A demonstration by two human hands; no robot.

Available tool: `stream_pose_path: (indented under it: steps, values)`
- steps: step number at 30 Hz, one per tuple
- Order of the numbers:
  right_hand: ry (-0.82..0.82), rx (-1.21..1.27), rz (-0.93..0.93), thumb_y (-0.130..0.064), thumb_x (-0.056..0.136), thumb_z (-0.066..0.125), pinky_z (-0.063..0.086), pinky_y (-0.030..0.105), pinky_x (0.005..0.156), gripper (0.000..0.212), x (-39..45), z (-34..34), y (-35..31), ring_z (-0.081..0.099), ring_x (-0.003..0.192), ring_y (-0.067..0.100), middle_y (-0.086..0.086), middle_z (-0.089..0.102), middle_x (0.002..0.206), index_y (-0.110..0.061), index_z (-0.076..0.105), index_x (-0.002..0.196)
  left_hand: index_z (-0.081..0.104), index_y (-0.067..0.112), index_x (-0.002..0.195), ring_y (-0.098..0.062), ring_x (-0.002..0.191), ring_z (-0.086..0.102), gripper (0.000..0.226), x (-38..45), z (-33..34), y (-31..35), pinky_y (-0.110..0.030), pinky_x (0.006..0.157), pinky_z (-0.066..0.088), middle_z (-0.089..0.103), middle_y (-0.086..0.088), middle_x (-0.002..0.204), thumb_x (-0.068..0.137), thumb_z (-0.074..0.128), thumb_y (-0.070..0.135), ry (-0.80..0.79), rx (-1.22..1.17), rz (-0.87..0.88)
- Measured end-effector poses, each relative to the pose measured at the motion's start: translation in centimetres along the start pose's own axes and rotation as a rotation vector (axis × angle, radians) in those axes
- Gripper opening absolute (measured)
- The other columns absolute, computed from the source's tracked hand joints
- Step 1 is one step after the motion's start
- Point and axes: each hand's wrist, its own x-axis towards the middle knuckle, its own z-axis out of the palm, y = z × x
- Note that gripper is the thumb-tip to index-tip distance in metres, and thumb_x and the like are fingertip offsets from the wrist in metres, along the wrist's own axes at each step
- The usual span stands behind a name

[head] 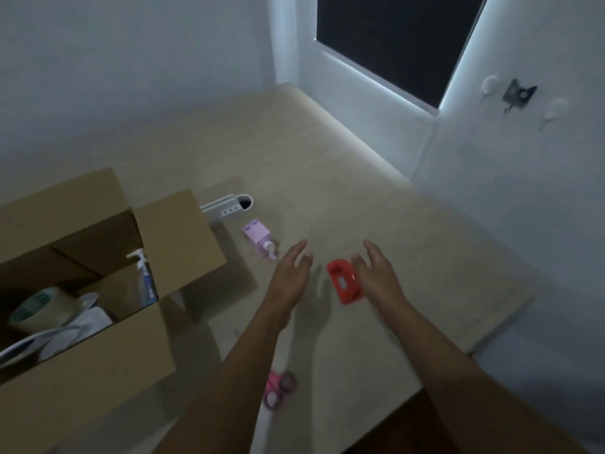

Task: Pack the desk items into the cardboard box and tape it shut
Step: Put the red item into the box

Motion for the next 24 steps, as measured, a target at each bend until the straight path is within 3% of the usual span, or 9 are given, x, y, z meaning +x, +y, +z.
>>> stream_pose_path:
  steps: [3,6,8,12,15,19,21,24]
  values:
    - [-0.043,-0.014,0.036,-0.03,0.099,0.056,0.036,0.035,0.114,0.054,0.4,0.3,3.3,0.043,0.141,0.02,0.004,0.044,0.154,-0.019,0.042,0.15,0.046,0.023,0.148,-0.008,0.132,0.042,0.044,1.6,2.8,-2.2,-0.039,0.117,0.034,0.046,0.007,0.147,0.104,0.046,0.027,-0.049,0.046,-0.025]
    - [-0.067,-0.03,0.03,-0.03,0.096,0.061,0.046,0.026,0.093,0.042,0.5,0.9,5.5,0.059,0.124,0.019,-0.002,0.064,0.133,-0.024,0.056,0.137,0.043,0.021,0.15,-0.013,0.129,0.049,0.046,3.3,5.7,-4.0,-0.039,0.115,0.037,0.049,0.006,0.144,0.104,0.045,0.024,-0.077,0.052,-0.07]
    - [-0.053,-0.048,0.022,-0.032,0.094,0.064,0.045,0.021,0.079,0.037,0.6,1.5,6.6,0.065,0.109,0.015,-0.007,0.069,0.117,-0.027,0.062,0.13,0.041,0.019,0.15,-0.013,0.129,0.05,0.046,4.1,7.2,-5.2,-0.036,0.115,0.037,0.047,0.005,0.144,0.105,0.046,0.024,-0.079,-0.002,-0.117]
    - [0.054,-0.145,0.018,-0.035,0.095,0.062,0.039,0.023,0.079,0.034,0.7,2.4,7.3,0.064,0.104,0.021,0.001,0.071,0.114,-0.021,0.065,0.126,0.044,0.021,0.149,-0.015,0.133,0.049,0.046,5.2,8.6,-6.8,-0.041,0.114,0.039,0.047,0.002,0.151,0.103,0.047,0.023,-0.088,-0.008,-0.113]
    - [0.085,-0.116,0.032,-0.039,0.097,0.059,0.037,0.024,0.076,0.032,0.7,2.7,6.9,0.064,0.1,0.021,0.003,0.072,0.11,-0.018,0.067,0.12,0.05,0.022,0.145,-0.013,0.129,0.053,0.043,5.3,8.0,-6.9,-0.041,0.112,0.043,0.053,0.003,0.146,0.102,0.049,0.023,-0.076,0.006,-0.095]
    - [0.081,-0.112,-0.008,-0.044,0.097,0.058,0.036,0.02,0.06,0.031,0.4,2.7,5.0,0.064,0.092,0.018,-0.001,0.072,0.101,-0.019,0.068,0.113,0.054,0.024,0.142,-0.014,0.127,0.055,0.041,4.9,5.7,-5.3,-0.044,0.109,0.045,0.055,0.004,0.144,0.101,0.053,0.025,-0.058,0.001,-0.033]
    - [0.053,-0.076,-0.052,-0.043,0.097,0.059,0.038,0.015,0.063,0.029,0.1,2.5,3.2,0.065,0.094,0.019,-0.001,0.071,0.101,-0.02,0.068,0.113,0.053,0.026,0.142,-0.015,0.128,0.052,0.041,4.6,4.1,-3.6,-0.043,0.11,0.045,0.052,0.005,0.145,0.102,0.054,0.027,-0.047,0.0,0.004]
    - [0.004,-0.026,-0.187,-0.035,0.097,0.059,0.042,0.02,0.069,0.023,-0.7,1.8,-0.9,0.064,0.094,0.018,-0.002,0.07,0.101,-0.019,0.067,0.112,0.057,0.027,0.138,-0.014,0.127,0.054,0.037,4.2,1.5,-0.3,-0.041,0.109,0.045,0.056,0.003,0.142,0.101,0.055,0.029,-0.027,-0.008,0.112]
